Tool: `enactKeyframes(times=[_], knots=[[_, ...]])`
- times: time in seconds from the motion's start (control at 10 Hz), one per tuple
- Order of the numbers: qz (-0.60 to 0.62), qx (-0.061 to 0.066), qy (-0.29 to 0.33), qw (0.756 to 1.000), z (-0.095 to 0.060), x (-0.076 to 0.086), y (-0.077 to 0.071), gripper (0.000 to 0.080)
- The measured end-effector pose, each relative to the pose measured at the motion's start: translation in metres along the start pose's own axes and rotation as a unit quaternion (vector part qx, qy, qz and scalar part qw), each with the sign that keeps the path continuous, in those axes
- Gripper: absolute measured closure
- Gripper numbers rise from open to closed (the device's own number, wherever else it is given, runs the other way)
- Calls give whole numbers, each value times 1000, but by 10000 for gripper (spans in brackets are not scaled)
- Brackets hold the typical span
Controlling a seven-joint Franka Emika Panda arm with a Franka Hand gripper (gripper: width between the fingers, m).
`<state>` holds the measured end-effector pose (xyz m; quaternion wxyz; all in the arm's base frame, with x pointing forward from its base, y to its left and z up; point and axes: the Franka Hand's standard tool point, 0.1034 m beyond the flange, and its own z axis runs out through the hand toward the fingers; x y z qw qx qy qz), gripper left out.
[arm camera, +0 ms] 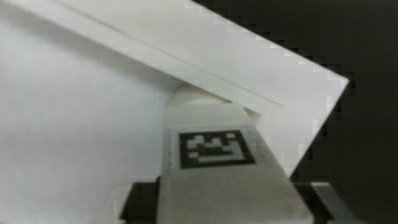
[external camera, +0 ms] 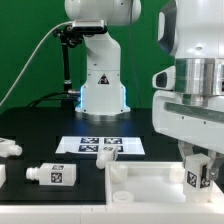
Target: Assemble one leg
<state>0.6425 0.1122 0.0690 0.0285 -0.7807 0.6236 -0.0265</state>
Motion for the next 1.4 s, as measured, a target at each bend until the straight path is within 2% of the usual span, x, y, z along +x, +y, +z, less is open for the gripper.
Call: enactKeyframes(times=[0.1,0.3,0.5,0.8,0.9,1.0,1.1,1.2,1.4], knots=[[91,-5,-18,996,0,1,-1,514],[258,-1,-43,965,0,0,-1,514],[320,0,-43,946,0,3,0,514],[323,0,-33,946,1,5,1,514],[323,0,-33,946,0,5,1,303],[307,8,-38,951,-10,5,-1,303],[298,15,-47,953,-30,5,1,175],[300,17,-53,952,-41,6,3,175],[299,15,-50,953,-36,5,4,152]])
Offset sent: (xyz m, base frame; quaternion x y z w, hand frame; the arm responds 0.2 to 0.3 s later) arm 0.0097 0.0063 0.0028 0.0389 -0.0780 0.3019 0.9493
